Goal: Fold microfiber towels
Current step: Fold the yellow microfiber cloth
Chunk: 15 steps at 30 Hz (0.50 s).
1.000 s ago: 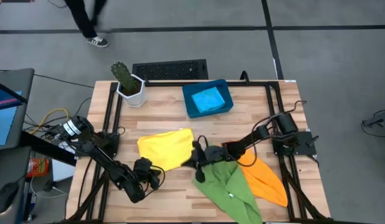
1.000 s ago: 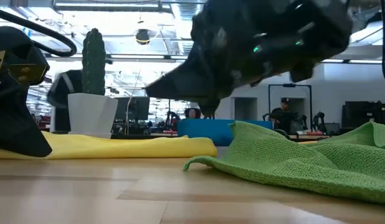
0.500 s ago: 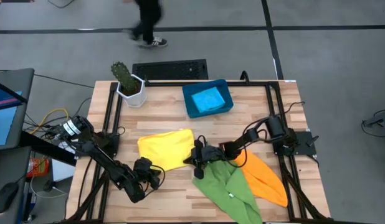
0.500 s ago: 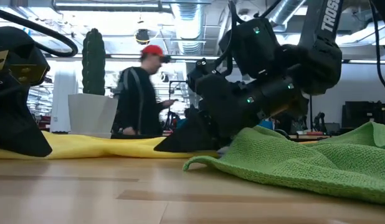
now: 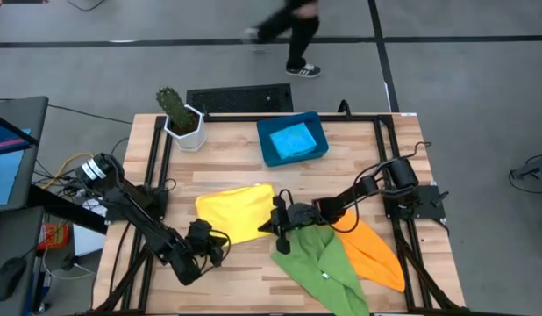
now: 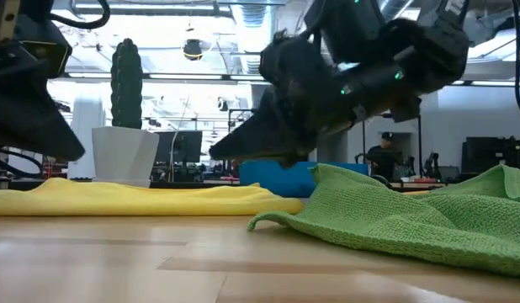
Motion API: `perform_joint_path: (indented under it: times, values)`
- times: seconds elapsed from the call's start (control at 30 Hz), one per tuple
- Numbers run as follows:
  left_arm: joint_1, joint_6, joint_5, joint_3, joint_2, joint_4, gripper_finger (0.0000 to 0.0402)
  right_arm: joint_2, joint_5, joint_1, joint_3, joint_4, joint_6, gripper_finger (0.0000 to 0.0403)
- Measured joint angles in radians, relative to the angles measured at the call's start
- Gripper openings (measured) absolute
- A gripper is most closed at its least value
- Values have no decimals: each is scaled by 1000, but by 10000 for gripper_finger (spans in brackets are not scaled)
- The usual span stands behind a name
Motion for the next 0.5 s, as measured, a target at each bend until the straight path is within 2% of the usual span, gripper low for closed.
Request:
perform_joint_path:
  times: [0.17,0.33,0.5]
  values:
    - [-12,-12,18,0,35,-5,0,-2,8,38,-18,-116,15,20]
    - [-29,-21,29,0,41,-22,0,-16,55,58,-129,-49,81,8]
    - [-29,-56,50,0,41,-89,0,-28,53,51,-202,49,141,27]
